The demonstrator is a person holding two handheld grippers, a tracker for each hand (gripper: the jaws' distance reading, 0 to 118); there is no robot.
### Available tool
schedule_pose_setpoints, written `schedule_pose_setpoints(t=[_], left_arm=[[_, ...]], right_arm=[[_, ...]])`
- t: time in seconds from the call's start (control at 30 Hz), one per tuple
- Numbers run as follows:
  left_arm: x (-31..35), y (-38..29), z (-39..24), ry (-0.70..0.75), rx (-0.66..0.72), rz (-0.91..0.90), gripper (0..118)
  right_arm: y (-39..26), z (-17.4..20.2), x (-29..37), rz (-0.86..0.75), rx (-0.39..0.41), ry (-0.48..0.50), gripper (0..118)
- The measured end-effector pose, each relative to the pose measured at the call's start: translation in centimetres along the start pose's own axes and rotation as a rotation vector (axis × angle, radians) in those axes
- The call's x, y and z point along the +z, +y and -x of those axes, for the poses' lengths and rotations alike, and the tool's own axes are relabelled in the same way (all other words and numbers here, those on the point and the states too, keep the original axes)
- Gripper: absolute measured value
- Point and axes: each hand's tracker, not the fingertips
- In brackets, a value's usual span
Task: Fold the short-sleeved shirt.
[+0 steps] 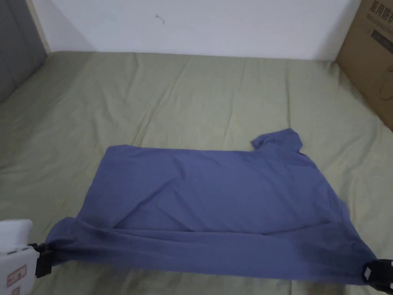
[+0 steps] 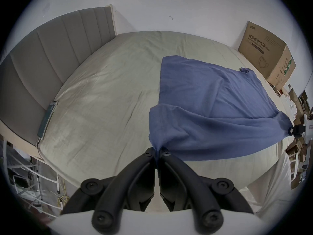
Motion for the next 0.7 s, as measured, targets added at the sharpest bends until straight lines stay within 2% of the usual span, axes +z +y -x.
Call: schedule_pose_setpoints(t=[0.13, 0.23, 0.3, 0.33, 0.37, 0.4, 0.43, 0.47, 0.53, 0.6, 0.63, 0.67, 0.7], left_arm=[[-0.4, -2.8, -0.2, 0.018, -0.043, 0.079, 3], [-1.4, -4.1, -0.5, 0.038, -0.055, 0.118, 3], [-1.5, -4.3, -0.7, 0.045, -0.073, 0.088, 4], [-1.4, -4.0, -0.9, 0.057, -0.101, 0.069, 10], [-1.2, -3.7, -1.1, 0.063, -0.116, 0.069, 30], [-1.6, -3.5, -0.5, 0.067, -0.118, 0.073, 47], [-1.4, -3.1, -0.4, 0.068, -0.112, 0.069, 62], [-0.8, -2.6, -0.2, 0.059, -0.096, 0.062, 77], [0.5, -1.6, 0.1, 0.039, -0.035, -0.001, 91], [1.7, -0.3, 0.4, 0.016, 0.014, -0.067, 89], [2.1, 0.3, 0.7, 0.002, 0.048, -0.089, 87], [2.7, 0.9, 0.9, -0.013, 0.106, -0.100, 75], [3.0, 1.3, 1.1, -0.053, 0.153, -0.117, 55]], right_arm=[[-3.5, -0.8, -0.8, 0.064, 0.017, -0.038, 7], [-5.1, -1.2, -2.3, 0.101, -0.023, -0.032, 7], [-5.3, -1.2, -2.4, 0.061, -0.040, -0.024, 9], [-5.1, -0.8, -2.3, 0.057, -0.021, -0.021, 17], [-4.9, -0.4, -1.9, 0.054, 0.010, -0.029, 40], [-4.7, -0.1, -1.5, 0.028, 0.057, -0.077, 58], [-4.4, 0.2, -1.0, 0.011, 0.087, -0.099, 65], [-3.9, 0.4, -0.3, -0.009, 0.115, -0.113, 65], [-2.7, 0.8, 1.3, -0.062, 0.108, -0.072, 65], [-1.1, 1.2, 2.8, -0.103, 0.083, -0.025, 62], [-0.5, 1.5, 3.3, -0.127, 0.076, -0.001, 57], [0.1, 1.9, 3.9, -0.149, 0.084, 0.024, 44], [0.6, 2.4, 4.1, -0.167, 0.105, 0.034, 30]])
